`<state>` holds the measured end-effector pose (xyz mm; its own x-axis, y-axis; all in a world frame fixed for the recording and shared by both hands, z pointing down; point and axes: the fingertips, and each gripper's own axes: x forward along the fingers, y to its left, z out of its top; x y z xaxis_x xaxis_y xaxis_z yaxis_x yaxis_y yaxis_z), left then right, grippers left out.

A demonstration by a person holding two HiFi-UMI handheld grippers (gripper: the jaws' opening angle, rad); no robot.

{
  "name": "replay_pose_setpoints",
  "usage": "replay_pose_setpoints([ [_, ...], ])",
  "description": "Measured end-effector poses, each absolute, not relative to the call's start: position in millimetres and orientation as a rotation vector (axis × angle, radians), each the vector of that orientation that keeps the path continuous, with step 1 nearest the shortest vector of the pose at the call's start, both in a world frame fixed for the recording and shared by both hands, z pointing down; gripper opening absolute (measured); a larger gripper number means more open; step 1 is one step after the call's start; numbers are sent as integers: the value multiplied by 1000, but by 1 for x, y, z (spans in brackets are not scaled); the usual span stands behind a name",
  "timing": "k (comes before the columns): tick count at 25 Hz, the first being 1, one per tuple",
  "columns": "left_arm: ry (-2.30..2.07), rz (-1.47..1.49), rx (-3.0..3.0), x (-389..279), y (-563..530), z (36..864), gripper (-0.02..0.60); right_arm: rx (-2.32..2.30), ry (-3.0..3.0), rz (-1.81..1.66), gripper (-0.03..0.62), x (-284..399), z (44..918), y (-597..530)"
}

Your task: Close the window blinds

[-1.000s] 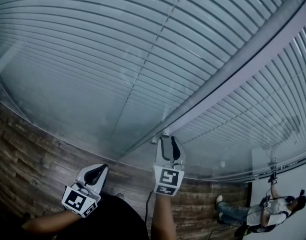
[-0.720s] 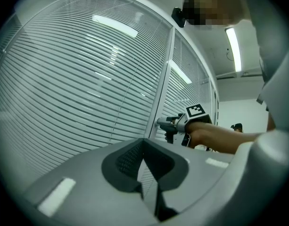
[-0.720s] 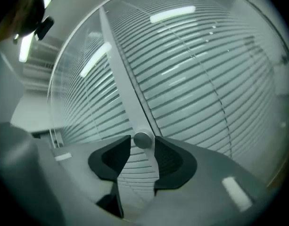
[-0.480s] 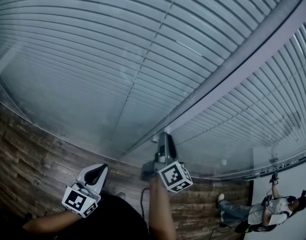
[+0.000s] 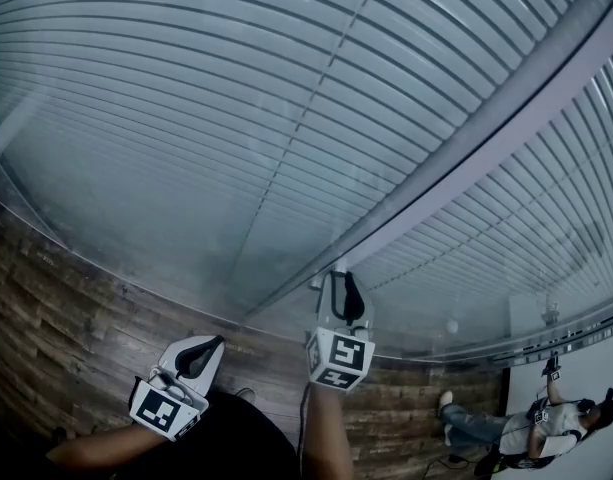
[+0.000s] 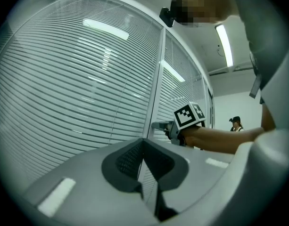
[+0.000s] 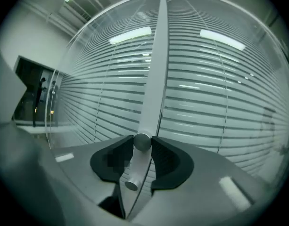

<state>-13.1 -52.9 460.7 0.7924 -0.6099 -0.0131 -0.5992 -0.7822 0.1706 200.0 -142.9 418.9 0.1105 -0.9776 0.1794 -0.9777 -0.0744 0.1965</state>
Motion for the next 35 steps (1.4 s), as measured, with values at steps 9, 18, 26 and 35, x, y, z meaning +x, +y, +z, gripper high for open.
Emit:
replay_pose_setpoints([
  [9,-931,-76,2827,-16,-50,474,-2,1879,-1711,-343,124,186,433,-142],
  [18,-877,-96,2874,-10,-16,461,-2,1550,-1434,-666,124,171,424,-122],
  [26,-895,-48,2814,11,-38,464,-2,1639,-1560,-572,131,193,422,-148],
  [35,-944,-85,2770,10,-33,465,-2,2067,-2074,-152,137,201,405,-134],
])
